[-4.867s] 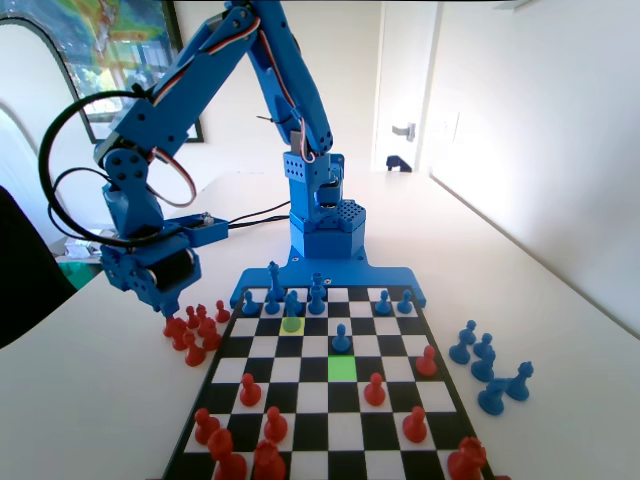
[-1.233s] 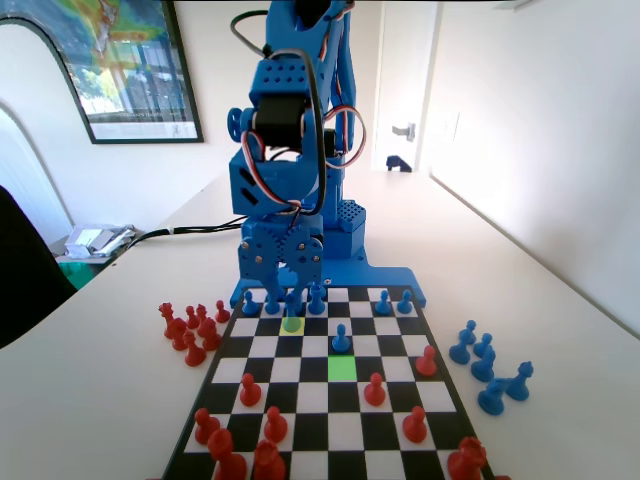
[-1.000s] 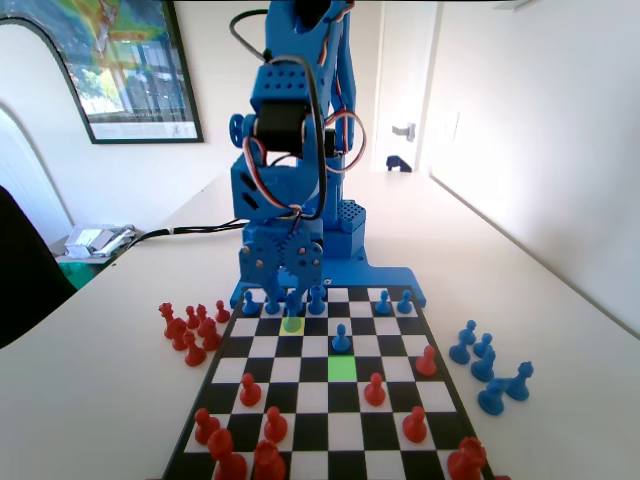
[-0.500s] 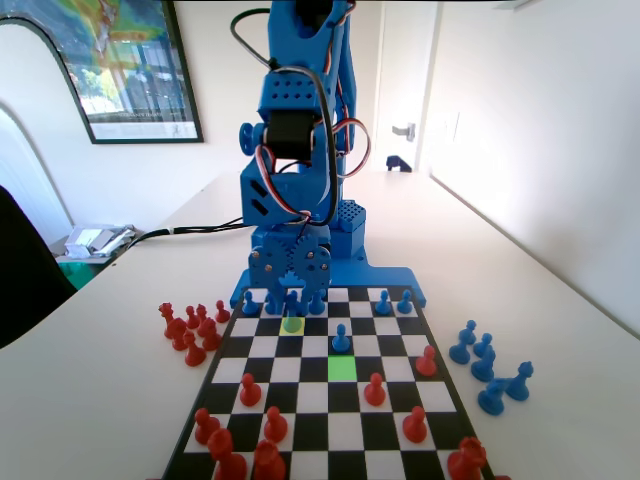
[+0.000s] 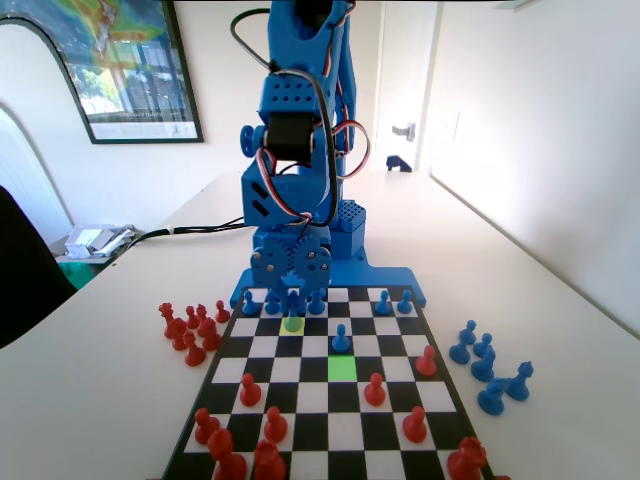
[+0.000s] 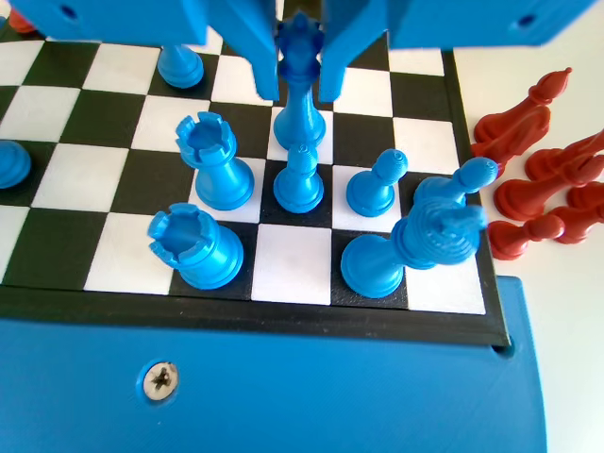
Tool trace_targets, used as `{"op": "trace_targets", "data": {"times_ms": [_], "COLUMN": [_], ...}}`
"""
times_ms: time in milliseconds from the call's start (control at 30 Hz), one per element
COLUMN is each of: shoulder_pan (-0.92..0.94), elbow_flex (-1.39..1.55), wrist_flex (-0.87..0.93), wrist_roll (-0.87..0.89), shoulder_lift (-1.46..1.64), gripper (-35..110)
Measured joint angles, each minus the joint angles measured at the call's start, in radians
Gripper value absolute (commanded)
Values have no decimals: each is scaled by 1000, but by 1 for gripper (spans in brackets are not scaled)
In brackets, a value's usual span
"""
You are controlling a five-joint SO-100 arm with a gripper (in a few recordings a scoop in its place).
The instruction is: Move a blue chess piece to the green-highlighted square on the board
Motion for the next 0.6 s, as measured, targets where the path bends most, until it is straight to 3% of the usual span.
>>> {"op": "trace_targets", "data": {"times_ms": [267, 600], "shoulder_pan": [9, 0], "elbow_flex": [-3, -196], "wrist_flex": [9, 181], "wrist_roll": [6, 103], "shoulder_lift": [0, -18], "gripper": [1, 1]}}
